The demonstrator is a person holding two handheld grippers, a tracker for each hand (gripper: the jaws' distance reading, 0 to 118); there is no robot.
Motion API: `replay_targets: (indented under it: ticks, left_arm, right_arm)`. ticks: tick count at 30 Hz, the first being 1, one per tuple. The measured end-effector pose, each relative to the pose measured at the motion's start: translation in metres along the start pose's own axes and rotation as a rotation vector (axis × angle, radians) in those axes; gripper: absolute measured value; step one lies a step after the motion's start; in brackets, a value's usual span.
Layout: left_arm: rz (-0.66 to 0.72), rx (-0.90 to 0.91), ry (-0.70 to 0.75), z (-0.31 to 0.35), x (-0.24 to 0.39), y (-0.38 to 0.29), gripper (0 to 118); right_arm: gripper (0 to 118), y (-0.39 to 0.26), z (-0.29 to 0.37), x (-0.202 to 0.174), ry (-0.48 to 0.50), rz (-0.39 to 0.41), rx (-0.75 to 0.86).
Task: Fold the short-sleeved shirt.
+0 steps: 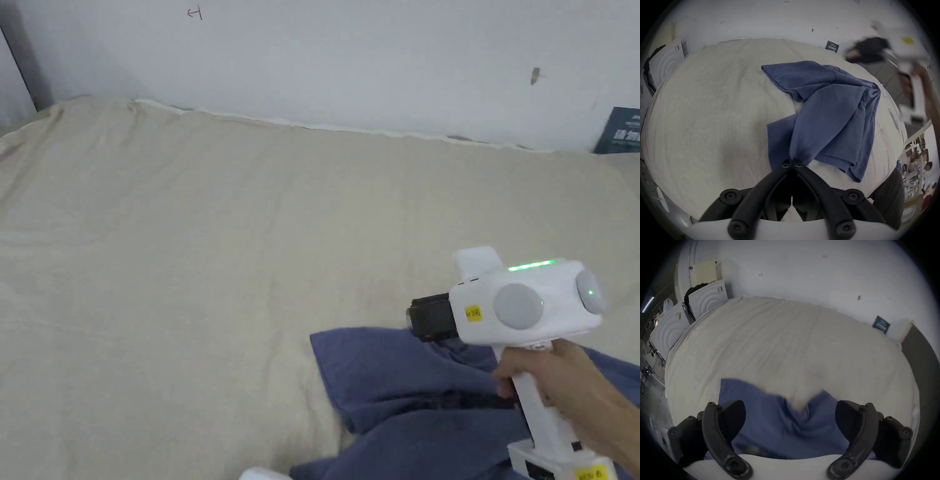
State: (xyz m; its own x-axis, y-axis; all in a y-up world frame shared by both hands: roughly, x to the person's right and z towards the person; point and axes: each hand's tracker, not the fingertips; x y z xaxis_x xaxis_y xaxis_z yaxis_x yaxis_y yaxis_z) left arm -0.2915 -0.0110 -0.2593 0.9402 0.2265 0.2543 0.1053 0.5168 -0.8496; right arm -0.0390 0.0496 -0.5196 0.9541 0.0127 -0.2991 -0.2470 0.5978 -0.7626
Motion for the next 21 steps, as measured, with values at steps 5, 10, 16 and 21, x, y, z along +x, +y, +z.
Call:
replay_targets:
  ticks: [5,10,16,21]
  left_arm:
    - [-0.003,-0.006,-0.025,0.0,-0.003,0.0,0]
    - [0.011,-0.019,-0.043,-0.001,-0.005,0.0,0]
    - [0.008,-0.023,-0.036,-0.002,-0.004,0.0,0]
    - [0.035,-0.053,-0.034,-0.002,-0.005,0.002,0]
  right_arm:
    - [112,0.03,-0.038,0.022,0.084,-0.056,-0.105]
    - [112,0.017,-0.042,0.013,0.026,0.074,-0.166]
    - [101,0.002,-0.052,-0.01,0.054,0.145,-0.217]
    - [1,-0.005,-0.045,-0.022,0.005,0.229,-0.19]
